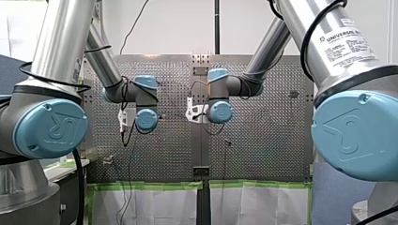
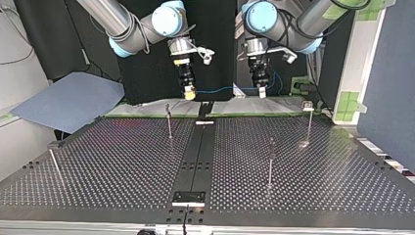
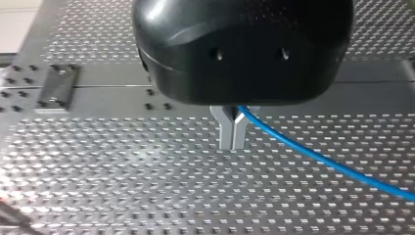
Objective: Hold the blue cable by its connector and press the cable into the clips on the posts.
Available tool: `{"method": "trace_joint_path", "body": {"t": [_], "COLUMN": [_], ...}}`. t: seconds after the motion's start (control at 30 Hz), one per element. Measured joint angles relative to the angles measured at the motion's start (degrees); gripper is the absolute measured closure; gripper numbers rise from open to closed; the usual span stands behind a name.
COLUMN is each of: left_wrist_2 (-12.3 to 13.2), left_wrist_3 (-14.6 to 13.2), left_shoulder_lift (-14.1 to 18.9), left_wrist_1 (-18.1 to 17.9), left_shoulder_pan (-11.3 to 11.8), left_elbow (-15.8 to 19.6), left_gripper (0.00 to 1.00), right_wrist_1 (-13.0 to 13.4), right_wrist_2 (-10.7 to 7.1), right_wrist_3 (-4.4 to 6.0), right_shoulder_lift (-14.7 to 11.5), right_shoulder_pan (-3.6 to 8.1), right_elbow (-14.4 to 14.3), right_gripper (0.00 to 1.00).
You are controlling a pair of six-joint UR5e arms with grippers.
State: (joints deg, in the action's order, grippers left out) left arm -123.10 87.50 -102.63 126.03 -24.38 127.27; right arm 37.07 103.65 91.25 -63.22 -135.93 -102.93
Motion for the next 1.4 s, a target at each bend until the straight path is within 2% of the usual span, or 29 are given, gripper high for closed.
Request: {"method": "trace_joint_path", "body": {"t": [0.23, 0.6, 0.87, 1.13, 1.4], "left_wrist_2": [0.14, 0.69, 0.80, 0.83, 1.27], "left_wrist_3": [-0.18, -0.39, -0.70, -0.56, 0.42], "left_shoulder_lift": [3.86, 9.73, 10.39, 10.40, 10.41], "left_wrist_1": [3.85, 9.73, 10.36, 10.66, 14.11], "left_shoulder_pan": [-0.02, 0.05, 0.70, 1.43, 2.73], "left_elbow": [-1.10, -1.17, -1.28, -1.90, -5.41], "left_gripper": [1.00, 1.00, 1.00, 1.00, 1.00], "right_wrist_1": [-2.21, -7.09, -10.02, -11.37, -11.76], "right_wrist_2": [-1.03, -2.77, -4.61, -4.98, -4.80], "right_wrist_3": [0.40, 0.19, -0.09, -0.23, 0.35], "right_shoulder_lift": [0.00, 0.00, 0.05, 0.12, 0.19], "right_shoulder_pan": [0.08, -0.20, -0.82, -2.10, -3.00], "right_elbow": [2.58, 8.06, 12.26, 15.50, 16.70], "right_gripper": [1.00, 1.00, 1.00, 1.00, 1.00]}}
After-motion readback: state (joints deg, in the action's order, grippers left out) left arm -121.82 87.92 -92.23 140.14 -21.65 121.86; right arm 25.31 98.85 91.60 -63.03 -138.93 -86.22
